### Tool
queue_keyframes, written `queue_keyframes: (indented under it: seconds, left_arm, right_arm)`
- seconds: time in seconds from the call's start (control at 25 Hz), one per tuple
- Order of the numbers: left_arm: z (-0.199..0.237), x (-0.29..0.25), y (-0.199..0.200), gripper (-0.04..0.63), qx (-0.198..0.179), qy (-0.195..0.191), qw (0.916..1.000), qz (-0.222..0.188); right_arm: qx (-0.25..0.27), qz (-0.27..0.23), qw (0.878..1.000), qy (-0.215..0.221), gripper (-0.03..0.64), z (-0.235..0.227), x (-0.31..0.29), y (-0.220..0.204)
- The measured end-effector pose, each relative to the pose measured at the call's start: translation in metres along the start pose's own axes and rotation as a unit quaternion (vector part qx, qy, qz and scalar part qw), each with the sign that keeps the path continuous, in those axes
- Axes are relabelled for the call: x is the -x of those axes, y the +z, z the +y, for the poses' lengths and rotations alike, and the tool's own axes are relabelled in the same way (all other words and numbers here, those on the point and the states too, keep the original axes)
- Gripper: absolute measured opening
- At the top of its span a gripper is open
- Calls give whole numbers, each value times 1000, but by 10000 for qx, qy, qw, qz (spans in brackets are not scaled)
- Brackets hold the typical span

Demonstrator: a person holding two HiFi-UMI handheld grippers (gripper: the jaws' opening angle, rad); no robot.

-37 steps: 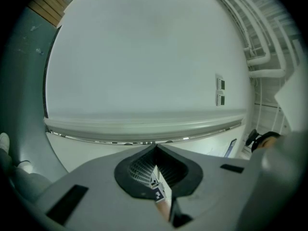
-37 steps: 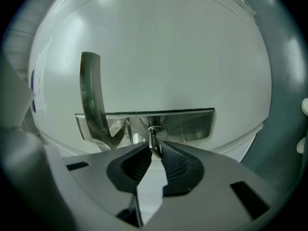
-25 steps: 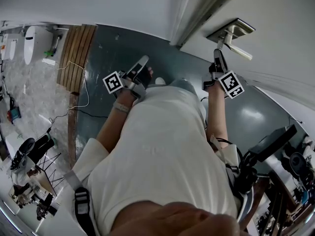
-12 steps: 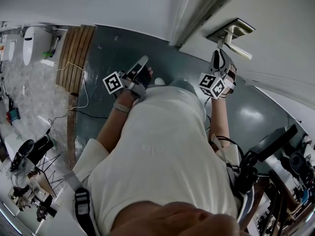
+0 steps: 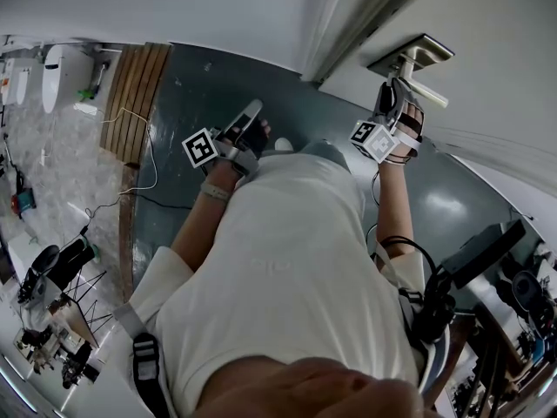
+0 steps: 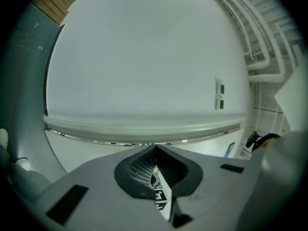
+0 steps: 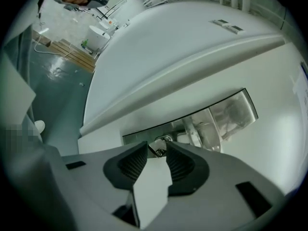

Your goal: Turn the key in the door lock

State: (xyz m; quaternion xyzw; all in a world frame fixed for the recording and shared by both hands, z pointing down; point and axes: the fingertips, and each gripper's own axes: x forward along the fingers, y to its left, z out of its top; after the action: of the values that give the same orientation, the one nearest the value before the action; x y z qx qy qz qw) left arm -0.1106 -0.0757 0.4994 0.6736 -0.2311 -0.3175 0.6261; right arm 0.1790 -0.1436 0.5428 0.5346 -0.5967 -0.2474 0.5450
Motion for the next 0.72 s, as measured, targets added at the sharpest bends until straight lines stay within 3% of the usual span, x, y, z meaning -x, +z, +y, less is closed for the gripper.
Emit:
queue_keyframes:
  seconds: [0.44, 0.72]
  left_arm:
    - [0, 1, -1, 8, 68, 10, 10000, -39]
    - [2, 1, -4, 8, 97, -9, 10000, -5]
  right_arm:
    - [538, 80, 9978, -391, 103, -6, -5, -1]
    - [767, 158, 9962, -387, 103, -5, -5, 0]
